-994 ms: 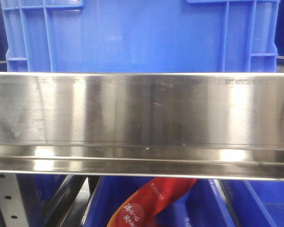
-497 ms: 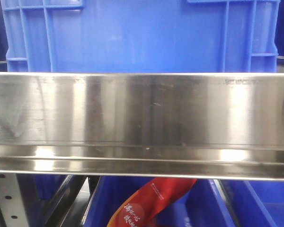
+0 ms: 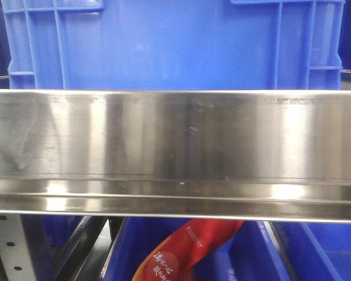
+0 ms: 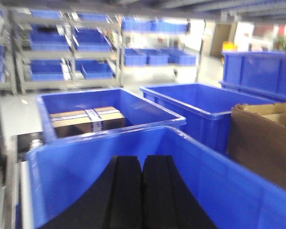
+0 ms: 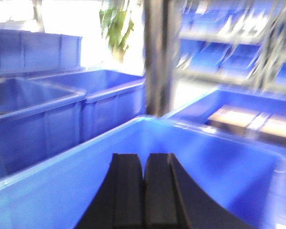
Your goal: Grab PVC pipe and place in blue bin
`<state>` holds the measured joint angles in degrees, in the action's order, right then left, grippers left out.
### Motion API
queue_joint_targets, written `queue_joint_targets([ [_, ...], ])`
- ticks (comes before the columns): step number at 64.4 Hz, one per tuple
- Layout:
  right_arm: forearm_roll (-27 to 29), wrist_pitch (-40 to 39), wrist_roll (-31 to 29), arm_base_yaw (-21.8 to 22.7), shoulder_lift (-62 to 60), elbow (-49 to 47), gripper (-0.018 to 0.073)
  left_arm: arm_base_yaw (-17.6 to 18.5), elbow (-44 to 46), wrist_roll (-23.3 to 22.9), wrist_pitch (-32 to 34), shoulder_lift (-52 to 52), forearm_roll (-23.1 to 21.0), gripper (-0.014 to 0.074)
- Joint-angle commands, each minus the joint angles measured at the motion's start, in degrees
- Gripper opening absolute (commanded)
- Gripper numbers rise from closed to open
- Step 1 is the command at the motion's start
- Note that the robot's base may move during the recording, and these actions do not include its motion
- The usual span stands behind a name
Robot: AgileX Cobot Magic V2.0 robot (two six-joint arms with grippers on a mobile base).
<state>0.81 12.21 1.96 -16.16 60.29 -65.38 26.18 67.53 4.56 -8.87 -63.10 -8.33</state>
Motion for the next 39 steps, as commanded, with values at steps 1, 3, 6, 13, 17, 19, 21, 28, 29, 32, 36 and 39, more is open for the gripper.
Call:
queue_joint_targets([
  [1, -0.81, -4.10, 0.27, 0.70, -5.33, 5.65, -0.0167, 0.21, -6.56, -0.29, 2.47, 5.19, -1.17, -0.0111],
  [3, -0.81, -4.94, 0.27, 1.06, -7.15, 7.43, -0.0167, 0.21, -9.38, -0.29, 2.47, 7.61, -1.33, -0.0111],
  [6, -0.81, -5.44, 0.17, 1.71, -10.37, 10.38, -0.0167, 0.06, -13.26, -0.29, 2.61, 11.12, -1.39, -0.0111],
  [13, -0.81, -5.54, 0.17, 4.37, -17.62, 16.68, -0.0167, -2.25, -20.74, -0.73, 2.73, 18.78, -2.29, -0.0111],
  [17, -0.81, -5.54, 0.17, 6.67, -21.75, 19.96, -0.0167, -4.62, -24.95, -0.72, 2.86, 23.53, -3.28, -0.0111],
  [19, -0.81, -5.54, 0.17, 7.82, -23.92, 21.81, -0.0167, -6.10, -26.80, -0.72, 2.97, 25.80, -3.41, -0.0111],
  [21, -0.81, -5.54, 0.17, 8.68, -25.56, 23.26, -0.0167, -7.30, -28.17, -0.72, 2.97, 27.44, -3.41, -0.0111],
  [28, -0.81, -5.54, 0.17, 11.60, -30.95, 28.14, -0.0167, -11.72, -32.80, -0.72, 2.76, 32.57, -3.41, -0.0111],
  [29, -0.81, -5.54, 0.17, 11.85, -31.49, 28.57, -0.0167, -12.17, -33.20, -0.72, 2.76, 33.09, -3.41, -0.0111],
  [32, -0.81, -5.40, 0.17, 12.39, -33.36, 29.52, -0.0167, -13.42, -34.17, -0.72, 2.64, 34.50, -3.41, -0.0111],
  [36, -0.81, -4.55, 0.17, 12.63, -35.15, 29.81, -0.0167, -14.97, -34.90, -0.72, 2.40, 36.26, -3.30, -0.0111],
  [39, -0.81, -4.27, 0.17, 12.63, -36.49, 29.81, -0.0167, -15.94, -34.91, -0.72, 2.13, 37.24, -3.30, -0.0111],
])
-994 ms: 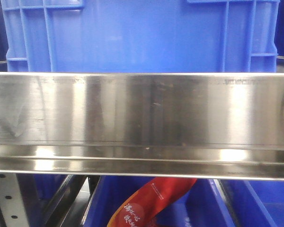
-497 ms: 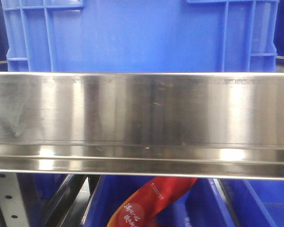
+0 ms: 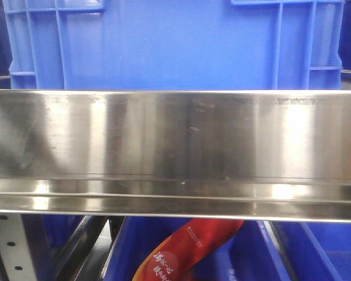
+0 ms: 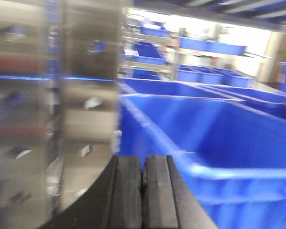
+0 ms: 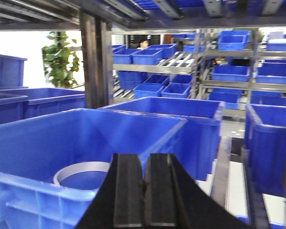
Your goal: Grab PVC pipe and place in blue bin
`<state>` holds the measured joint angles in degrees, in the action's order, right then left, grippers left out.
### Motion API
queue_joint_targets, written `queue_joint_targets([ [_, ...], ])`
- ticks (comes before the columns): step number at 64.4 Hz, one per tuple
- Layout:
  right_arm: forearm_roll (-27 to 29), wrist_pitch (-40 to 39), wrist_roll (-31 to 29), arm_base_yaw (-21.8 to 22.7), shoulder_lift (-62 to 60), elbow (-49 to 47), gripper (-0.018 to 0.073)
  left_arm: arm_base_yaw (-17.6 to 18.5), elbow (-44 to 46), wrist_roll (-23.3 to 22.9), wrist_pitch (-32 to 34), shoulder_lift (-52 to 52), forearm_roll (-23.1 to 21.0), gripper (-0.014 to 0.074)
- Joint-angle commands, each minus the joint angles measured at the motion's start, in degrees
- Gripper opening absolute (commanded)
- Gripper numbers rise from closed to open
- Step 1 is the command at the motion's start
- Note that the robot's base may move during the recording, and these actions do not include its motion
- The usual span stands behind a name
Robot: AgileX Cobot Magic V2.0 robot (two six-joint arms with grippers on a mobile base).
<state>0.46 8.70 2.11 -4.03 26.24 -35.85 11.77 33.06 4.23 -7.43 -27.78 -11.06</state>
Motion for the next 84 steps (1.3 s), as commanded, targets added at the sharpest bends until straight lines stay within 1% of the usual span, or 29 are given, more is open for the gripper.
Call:
queue_joint_targets([
  [1, -0.46, -0.76, 0.02, 0.51, -2.76, 0.27, -0.0167, -1.86, -0.44, -0.39, 0.70, 2.22, -0.57, -0.0111],
  [8, -0.46, -0.73, 0.02, 0.51, -4.63, 0.27, -0.0167, -2.77, -0.44, -0.39, 0.93, 3.00, -0.57, -0.0111],
  [34, -0.46, -1.12, 0.02, 0.51, -5.21, 0.38, -0.0167, -2.78, -0.33, -0.39, 0.93, 3.12, -0.57, -0.0111],
  [43, -0.46, -1.12, 0.02, 0.93, -6.28, 2.79, -0.0167, -2.78, -0.33, -0.39, 0.93, 3.12, -0.57, -0.0111],
  [50, -0.46, -1.01, 0.02, 4.08, -12.05, 10.67, -0.0167, -2.78, -0.33, -0.39, 0.93, 3.12, -0.57, -0.0111],
  [61, -0.46, -0.05, 0.02, 13.60, -25.65, 24.00, -0.0167, -2.78, -0.33, -0.39, 0.93, 3.12, -0.57, -0.0111],
  [65, -0.46, -0.52, 0.02, 16.46, -26.24, 28.48, -0.0167, -2.78, -0.33, -0.39, 0.93, 3.12, -0.57, -0.0111],
  [70, -0.46, -2.73, 0.02, 18.13, -25.92, 32.41, -0.0167, -2.78, -0.33, -0.39, 0.80, 3.24, -0.46, -0.0111],
  [75, -0.46, -6.21, 0.02, 18.25, -25.65, 35.69, -0.0167, -2.78, -0.33, -0.39, 0.80, 3.46, -0.34, -0.0111],
  [79, -0.46, -10.23, 0.02, 18.25, -25.65, 35.85, -0.0167, -2.78, -0.33, -0.39, 0.80, 3.46, -0.34, -0.0111],
  [84, -0.46, -6.93, 0.02, 18.25, -25.86, 35.85, -0.0167, -2.78, -0.33, -0.39, 0.80, 3.46, -0.34, -0.0111],
])
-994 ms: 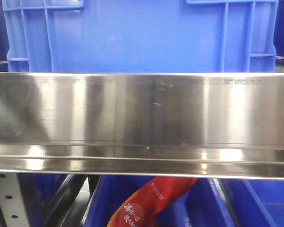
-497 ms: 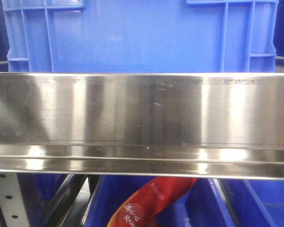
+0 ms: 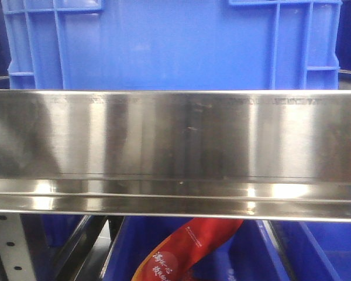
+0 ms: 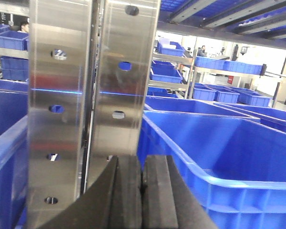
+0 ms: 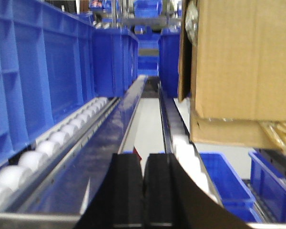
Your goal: Grab PVC pipe and place in blue bin
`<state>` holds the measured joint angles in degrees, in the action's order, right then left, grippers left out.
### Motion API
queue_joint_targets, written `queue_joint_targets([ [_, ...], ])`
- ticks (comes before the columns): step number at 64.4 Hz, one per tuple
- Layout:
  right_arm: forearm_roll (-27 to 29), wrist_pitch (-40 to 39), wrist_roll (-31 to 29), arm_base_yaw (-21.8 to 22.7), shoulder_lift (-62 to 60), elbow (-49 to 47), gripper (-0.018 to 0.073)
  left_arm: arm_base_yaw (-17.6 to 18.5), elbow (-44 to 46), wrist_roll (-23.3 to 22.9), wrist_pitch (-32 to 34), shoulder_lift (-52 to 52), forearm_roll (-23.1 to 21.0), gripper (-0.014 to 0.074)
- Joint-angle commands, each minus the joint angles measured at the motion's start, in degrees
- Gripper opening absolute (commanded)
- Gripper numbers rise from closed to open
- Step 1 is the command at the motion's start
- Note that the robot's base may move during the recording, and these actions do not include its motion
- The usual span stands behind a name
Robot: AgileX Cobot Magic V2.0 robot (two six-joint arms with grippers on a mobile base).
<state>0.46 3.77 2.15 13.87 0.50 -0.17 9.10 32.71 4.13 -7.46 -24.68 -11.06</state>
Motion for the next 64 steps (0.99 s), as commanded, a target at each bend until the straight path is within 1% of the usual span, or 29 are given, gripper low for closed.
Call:
queue_joint_targets([
  [1, -0.46, -1.63, -0.02, 0.35, -0.12, 0.17, -0.0167, -0.11, 0.01, -0.29, 0.82, 0.36, -0.34, -0.0111],
  [5, -0.46, -1.68, -0.02, 0.35, -0.12, 0.17, -0.0167, -0.11, 0.01, -0.29, 0.82, 0.36, -0.34, -0.0111],
  [14, -0.46, -5.12, -0.02, 0.24, -0.12, 0.17, -0.0167, -0.11, 0.01, -0.29, 0.82, 0.36, -0.34, -0.0111],
  [23, -0.46, -4.08, -0.02, 0.24, -0.12, 0.17, -0.0167, -0.11, 0.01, -0.29, 0.82, 0.36, -0.34, -0.0111],
  [64, -0.46, -4.48, -0.02, 0.24, -0.12, 0.17, -0.0167, -0.11, 0.01, -0.29, 0.82, 0.36, -0.34, -0.0111],
])
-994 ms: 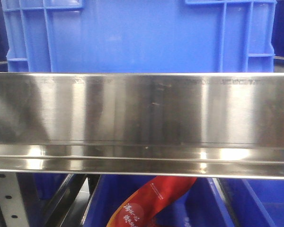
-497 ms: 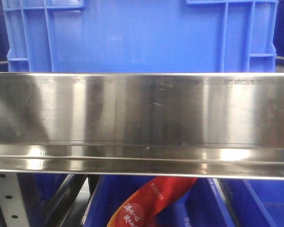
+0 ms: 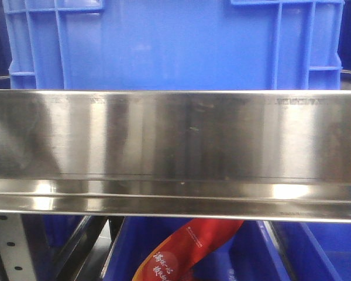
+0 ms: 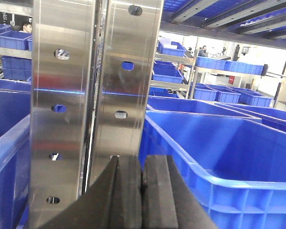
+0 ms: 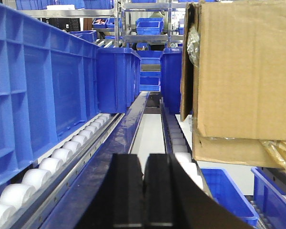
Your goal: Grab PVC pipe and place in blue bin
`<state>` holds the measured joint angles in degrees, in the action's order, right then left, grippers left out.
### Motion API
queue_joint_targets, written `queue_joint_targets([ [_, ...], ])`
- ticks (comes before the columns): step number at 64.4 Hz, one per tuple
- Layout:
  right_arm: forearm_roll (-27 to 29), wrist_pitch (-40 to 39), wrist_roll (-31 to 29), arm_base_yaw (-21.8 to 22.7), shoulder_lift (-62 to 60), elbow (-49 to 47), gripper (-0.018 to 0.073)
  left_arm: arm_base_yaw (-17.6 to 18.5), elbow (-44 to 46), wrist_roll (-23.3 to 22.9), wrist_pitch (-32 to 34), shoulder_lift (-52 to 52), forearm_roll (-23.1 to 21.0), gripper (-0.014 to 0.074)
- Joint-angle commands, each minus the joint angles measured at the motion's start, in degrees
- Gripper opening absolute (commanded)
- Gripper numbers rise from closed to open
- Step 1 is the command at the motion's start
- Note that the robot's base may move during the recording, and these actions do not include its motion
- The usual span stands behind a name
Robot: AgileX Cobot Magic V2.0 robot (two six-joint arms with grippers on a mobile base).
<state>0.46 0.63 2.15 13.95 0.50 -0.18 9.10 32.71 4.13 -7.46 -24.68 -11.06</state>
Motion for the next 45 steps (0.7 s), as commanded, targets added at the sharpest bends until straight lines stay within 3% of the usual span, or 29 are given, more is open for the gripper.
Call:
queue_joint_targets([
  [1, -0.46, -1.35, -0.02, 0.17, -0.12, 0.18, -0.0167, -0.11, 0.01, -0.29, 0.82, 0.36, -0.34, -0.0111],
  [17, -0.46, -1.35, -0.02, 0.17, -0.12, 0.18, -0.0167, -0.11, -0.50, 0.89, -0.62, 0.97, 0.10, -0.0111],
  [23, -0.46, -1.35, -0.02, 0.17, -0.12, 0.18, -0.0167, -0.90, -3.27, 2.17, -2.17, 2.85, 6.98, -0.0111],
  [27, -0.46, -1.35, -0.02, 0.17, -0.12, 0.18, -0.0167, -1.97, -6.08, 2.17, -2.17, 4.92, 10.07, -0.0111],
  [45, -0.46, -1.35, -0.02, 0.17, -0.12, 0.18, -0.0167, -9.62, -22.26, 1.58, -2.05, 21.71, 10.55, -0.0111],
])
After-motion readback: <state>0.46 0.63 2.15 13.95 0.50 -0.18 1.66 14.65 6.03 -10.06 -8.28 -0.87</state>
